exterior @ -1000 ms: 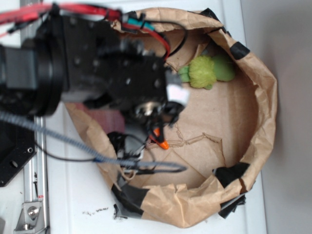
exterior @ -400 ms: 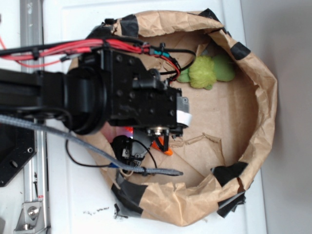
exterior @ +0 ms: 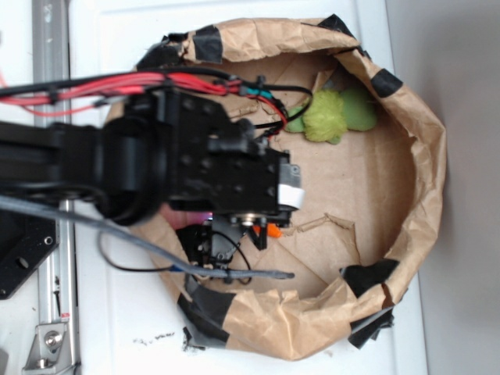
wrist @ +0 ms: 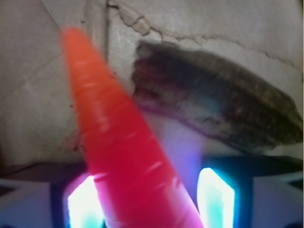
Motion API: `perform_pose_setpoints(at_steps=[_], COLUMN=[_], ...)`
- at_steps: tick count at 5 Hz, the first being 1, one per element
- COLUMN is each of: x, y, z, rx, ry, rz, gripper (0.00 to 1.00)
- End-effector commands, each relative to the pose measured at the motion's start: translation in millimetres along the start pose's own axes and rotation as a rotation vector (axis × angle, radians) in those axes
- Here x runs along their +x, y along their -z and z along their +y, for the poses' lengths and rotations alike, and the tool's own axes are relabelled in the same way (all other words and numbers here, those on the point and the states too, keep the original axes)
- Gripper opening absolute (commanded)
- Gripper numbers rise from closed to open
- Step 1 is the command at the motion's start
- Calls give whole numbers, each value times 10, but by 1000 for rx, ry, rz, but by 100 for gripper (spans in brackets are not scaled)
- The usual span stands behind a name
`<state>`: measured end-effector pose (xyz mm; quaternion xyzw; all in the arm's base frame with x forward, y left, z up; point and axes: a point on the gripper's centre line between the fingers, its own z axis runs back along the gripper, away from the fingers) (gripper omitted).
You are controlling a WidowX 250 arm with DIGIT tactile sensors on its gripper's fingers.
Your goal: Grab the carrot.
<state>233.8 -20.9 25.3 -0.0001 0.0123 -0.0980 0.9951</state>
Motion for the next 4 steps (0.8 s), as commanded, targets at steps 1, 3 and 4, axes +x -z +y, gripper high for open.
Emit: perform_pose_setpoints(at_steps=[1, 3, 4], x=[227, 192, 202], y=[-1101, -1687, -1617], z=[118, 75, 65], rx=[-50, 42, 49], ry=[-297, -379, -399], rz=[-364, -392, -364], gripper=[0, 0, 0])
